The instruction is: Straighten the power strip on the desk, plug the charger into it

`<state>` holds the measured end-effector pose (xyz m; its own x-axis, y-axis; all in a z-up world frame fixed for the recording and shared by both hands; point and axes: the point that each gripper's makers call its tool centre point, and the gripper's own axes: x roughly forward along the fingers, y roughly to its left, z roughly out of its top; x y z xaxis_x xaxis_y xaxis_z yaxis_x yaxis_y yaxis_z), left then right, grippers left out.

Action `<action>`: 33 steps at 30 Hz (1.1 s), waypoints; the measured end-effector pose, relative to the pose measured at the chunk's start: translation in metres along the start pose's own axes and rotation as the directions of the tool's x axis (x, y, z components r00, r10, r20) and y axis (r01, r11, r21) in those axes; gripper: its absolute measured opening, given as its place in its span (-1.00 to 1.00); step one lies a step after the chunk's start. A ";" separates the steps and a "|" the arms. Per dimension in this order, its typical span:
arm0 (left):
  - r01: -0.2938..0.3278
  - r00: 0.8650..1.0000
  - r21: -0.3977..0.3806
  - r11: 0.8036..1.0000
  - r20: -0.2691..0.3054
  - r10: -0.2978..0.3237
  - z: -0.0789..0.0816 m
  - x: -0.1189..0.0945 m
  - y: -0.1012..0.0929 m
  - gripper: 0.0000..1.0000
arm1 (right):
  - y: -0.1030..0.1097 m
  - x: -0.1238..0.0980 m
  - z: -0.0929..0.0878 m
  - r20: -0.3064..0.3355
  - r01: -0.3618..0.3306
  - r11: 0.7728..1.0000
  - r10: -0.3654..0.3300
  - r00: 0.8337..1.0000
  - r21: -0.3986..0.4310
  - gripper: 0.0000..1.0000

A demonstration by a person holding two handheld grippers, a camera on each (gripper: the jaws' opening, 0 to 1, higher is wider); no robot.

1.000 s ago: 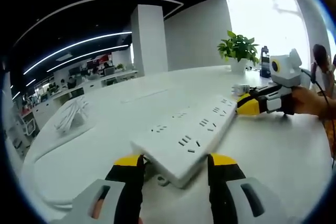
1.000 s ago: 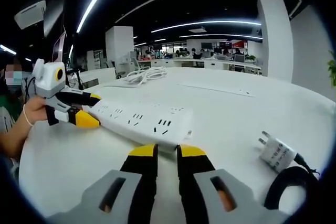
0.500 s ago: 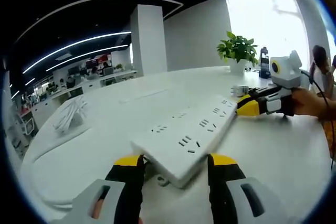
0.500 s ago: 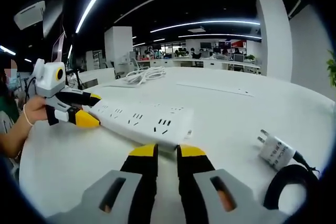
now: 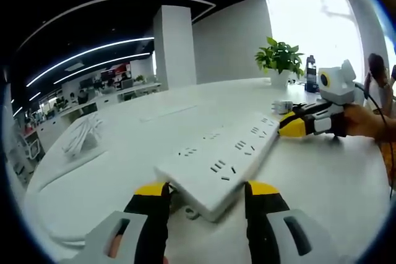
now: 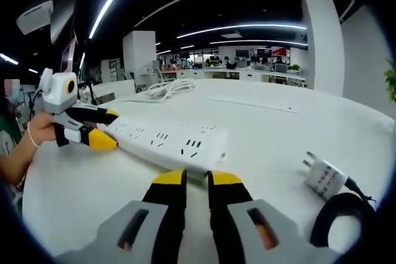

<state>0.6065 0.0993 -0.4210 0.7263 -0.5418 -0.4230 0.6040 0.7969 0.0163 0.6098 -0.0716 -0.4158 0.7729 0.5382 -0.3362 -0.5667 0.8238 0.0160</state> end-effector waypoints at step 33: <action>0.007 1.000 0.007 1.000 -0.007 -0.007 0.001 0.004 -0.004 -0.01 | -0.002 -0.006 -0.004 -0.005 0.000 1.000 0.000 1.000 0.004 -0.78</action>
<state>0.6073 0.0938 -0.4215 0.7199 -0.5453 -0.4294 0.6110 0.7914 0.0194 0.6053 -0.0775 -0.4171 0.7715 0.5371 -0.3411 -0.5652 0.8247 0.0200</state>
